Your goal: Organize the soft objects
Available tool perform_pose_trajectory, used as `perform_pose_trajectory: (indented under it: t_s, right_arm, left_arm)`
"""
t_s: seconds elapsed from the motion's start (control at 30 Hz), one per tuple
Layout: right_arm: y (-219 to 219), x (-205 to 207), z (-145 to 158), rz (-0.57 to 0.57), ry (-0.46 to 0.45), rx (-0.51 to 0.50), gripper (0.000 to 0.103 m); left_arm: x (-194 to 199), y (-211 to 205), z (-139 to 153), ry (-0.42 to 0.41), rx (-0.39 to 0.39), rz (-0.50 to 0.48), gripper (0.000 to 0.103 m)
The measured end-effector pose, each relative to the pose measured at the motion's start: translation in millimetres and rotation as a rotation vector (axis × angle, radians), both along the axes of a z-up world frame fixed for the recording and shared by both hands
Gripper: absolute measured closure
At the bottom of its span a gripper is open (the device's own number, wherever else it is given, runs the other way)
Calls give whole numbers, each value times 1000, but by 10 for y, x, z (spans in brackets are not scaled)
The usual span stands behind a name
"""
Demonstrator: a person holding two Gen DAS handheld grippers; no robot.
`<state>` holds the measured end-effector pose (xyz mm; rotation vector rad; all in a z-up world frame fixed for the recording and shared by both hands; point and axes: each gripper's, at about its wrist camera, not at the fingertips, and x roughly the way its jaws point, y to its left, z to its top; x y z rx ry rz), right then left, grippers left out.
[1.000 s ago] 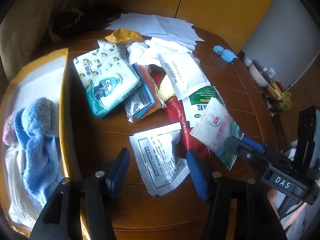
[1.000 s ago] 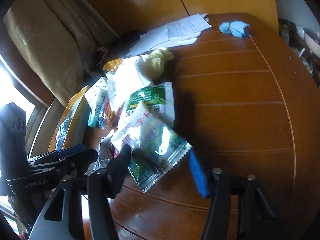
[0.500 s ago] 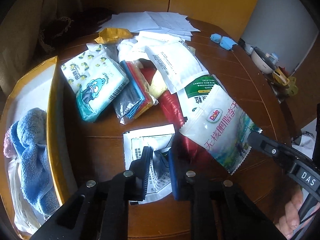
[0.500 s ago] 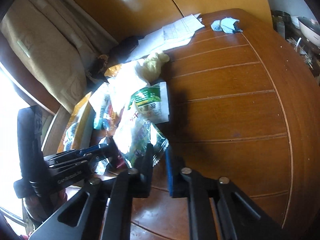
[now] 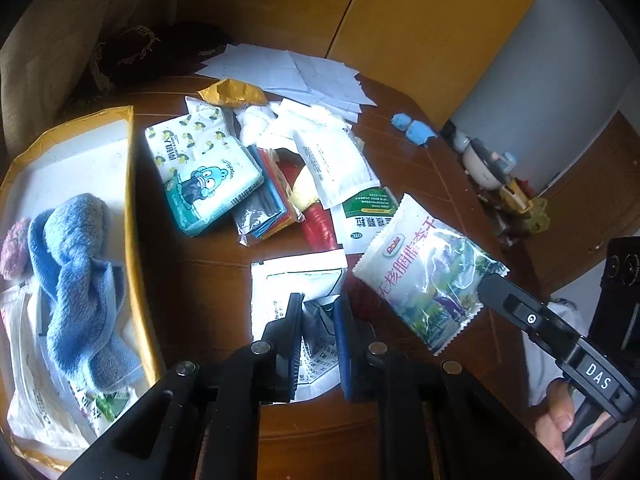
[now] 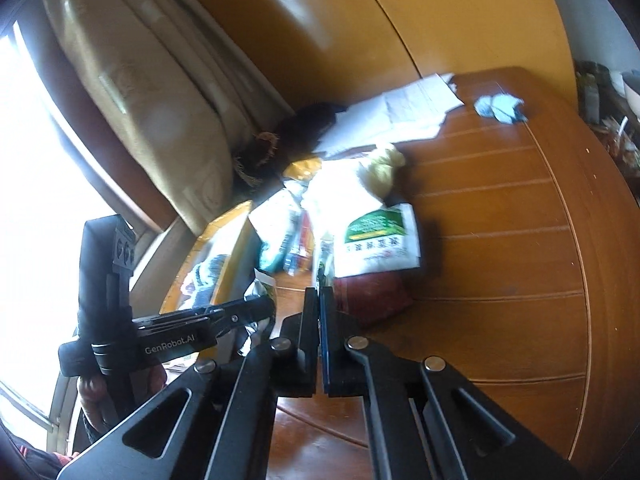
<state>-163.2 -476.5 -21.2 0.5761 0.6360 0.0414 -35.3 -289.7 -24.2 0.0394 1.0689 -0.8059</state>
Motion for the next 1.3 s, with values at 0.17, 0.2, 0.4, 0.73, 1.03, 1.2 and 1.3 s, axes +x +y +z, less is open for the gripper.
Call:
perform_pose_trajectory:
  t_s: [0.17,0.2,0.4,0.73,1.03,1.2,1.3]
  right_arm:
    - [202,13,201,37,-39,-32,102]
    - [242,29,238,45,-46,-35,102]
    - [565,208,501,121,-96,-61,102]
    - [1194,968,582,257,-89,-15,102]
    - [1565,1819,472,293,1,-104,102]
    - [1629,2185,355,302,39,-113,102]
    - [1670,2359,259,311,67,-122,102]
  left_arm:
    - [-7,318,210,14,-81,31,89]
    - [-2,396,248,14,-94,42,89]
    - [121,927,461,3,-168,116,89]
    - [650,1696,637,-86,-126,312,89]
    - [1274,1905,465,-88,-48,378,89]
    - [1540,1885,340,-84,-1,398,89]
    - [1680,1879,285,-80,19,405,89]
